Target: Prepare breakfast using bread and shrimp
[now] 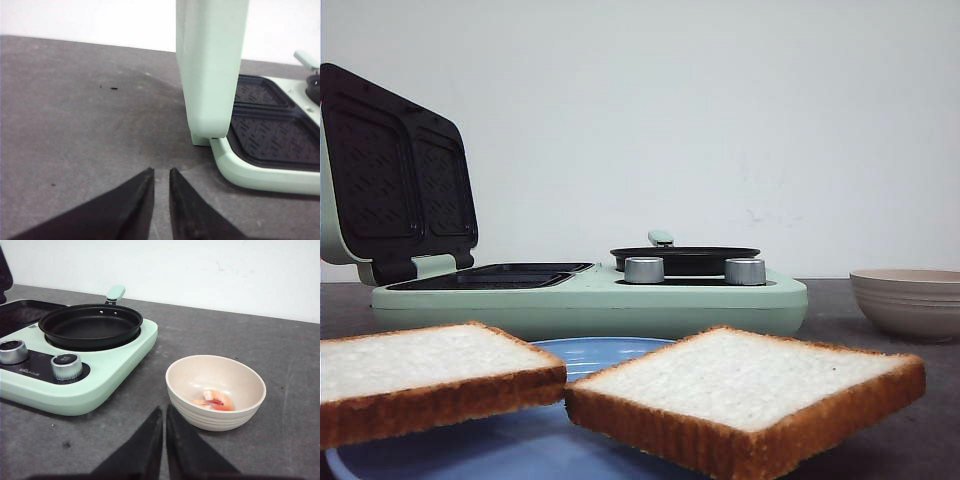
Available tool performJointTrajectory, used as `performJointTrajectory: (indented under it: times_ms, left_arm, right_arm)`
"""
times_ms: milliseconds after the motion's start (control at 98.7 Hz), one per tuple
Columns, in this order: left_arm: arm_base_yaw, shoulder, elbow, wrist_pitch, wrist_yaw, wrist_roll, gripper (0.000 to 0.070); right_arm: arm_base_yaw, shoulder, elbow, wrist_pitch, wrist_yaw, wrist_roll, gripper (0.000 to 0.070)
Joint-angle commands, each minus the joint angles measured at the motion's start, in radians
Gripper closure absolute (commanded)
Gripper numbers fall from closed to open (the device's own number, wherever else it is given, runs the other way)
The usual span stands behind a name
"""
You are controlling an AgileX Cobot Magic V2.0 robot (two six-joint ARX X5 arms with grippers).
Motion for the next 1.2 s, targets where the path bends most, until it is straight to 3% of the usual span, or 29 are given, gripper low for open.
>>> performJointTrajectory:
  times_ms: [0, 132, 294, 446, 577, 729, 871, 1003, 1185]
  left_arm:
    - [0.002, -0.001, -0.017, -0.004, 0.002, -0.091, 0.0697]
    - [0.002, -0.001, -0.017, -0.003, 0.002, -0.250, 0.0697]
    - [0.002, -0.001, -0.004, -0.004, 0.009, -0.513, 0.0696]
    - [0.002, 0.000, 0.060, -0.003, 0.063, -0.594, 0.0694]
    - [0.002, 0.029, 0.182, -0.003, 0.061, -0.554, 0.0690]
    - [0.002, 0.190, 0.387, -0.061, 0.108, -0.379, 0.0690]
    - [0.002, 0.395, 0.583, -0.203, 0.155, -0.236, 0.0690]
    - [0.002, 0.521, 0.690, -0.359, 0.192, -0.215, 0.0690]
    - [0.001, 0.594, 0.701, -0.510, 0.266, -0.204, 0.0690]
  right_arm:
    - [0.000, -0.001, -0.003, 0.011, -0.001, 0.063, 0.0699]
    - [0.000, -0.001, -0.002, 0.011, 0.002, 0.155, 0.0699]
    - [0.000, -0.001, 0.039, 0.010, 0.031, 0.296, 0.0699]
    - [0.000, 0.008, 0.156, -0.029, 0.088, 0.378, 0.0699]
    - [-0.004, 0.111, 0.312, -0.159, 0.120, 0.372, 0.0699]
    - [-0.005, 0.354, 0.505, -0.323, 0.128, 0.348, 0.0699]
    - [-0.005, 0.589, 0.684, -0.430, 0.128, 0.246, 0.0699]
    - [-0.005, 0.718, 0.792, -0.481, 0.127, 0.226, 0.0700]
    - [-0.002, 0.774, 0.821, -0.576, 0.095, 0.219, 0.0699]
